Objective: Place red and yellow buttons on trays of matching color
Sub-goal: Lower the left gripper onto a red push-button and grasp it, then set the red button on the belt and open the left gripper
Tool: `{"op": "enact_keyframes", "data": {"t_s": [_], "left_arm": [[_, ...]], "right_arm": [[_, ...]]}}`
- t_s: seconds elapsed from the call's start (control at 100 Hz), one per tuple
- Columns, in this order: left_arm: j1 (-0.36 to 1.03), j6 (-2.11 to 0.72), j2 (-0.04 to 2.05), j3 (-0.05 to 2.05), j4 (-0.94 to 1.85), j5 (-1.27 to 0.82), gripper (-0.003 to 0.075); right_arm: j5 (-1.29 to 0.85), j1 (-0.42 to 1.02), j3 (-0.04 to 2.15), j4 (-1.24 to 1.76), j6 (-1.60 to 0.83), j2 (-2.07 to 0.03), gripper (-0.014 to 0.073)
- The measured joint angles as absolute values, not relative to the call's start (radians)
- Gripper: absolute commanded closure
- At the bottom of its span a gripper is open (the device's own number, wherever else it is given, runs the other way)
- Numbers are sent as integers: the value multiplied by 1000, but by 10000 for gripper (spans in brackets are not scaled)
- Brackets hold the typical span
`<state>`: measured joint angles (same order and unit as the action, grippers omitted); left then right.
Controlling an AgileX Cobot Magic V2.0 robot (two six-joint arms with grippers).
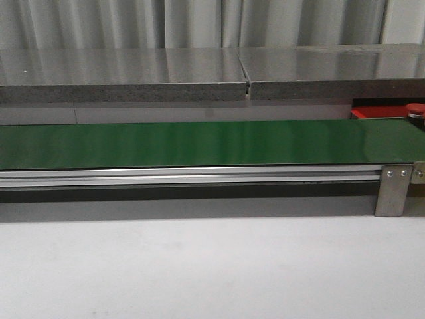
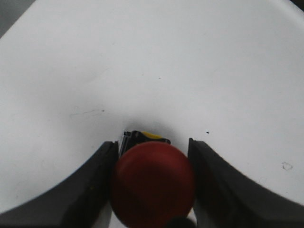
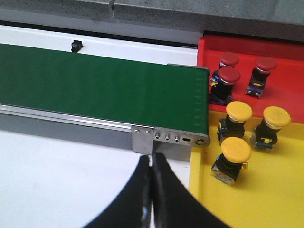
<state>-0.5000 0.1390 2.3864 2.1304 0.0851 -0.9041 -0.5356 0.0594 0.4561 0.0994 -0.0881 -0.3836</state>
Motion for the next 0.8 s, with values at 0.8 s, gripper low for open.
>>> {"op": "enact_keyframes", "data": {"t_s": [0.8], "left_arm": [[-413,137,1914,1749,94,-944,498]], "right_arm": [[-536,59,456,99,-88,-384,715]]}}
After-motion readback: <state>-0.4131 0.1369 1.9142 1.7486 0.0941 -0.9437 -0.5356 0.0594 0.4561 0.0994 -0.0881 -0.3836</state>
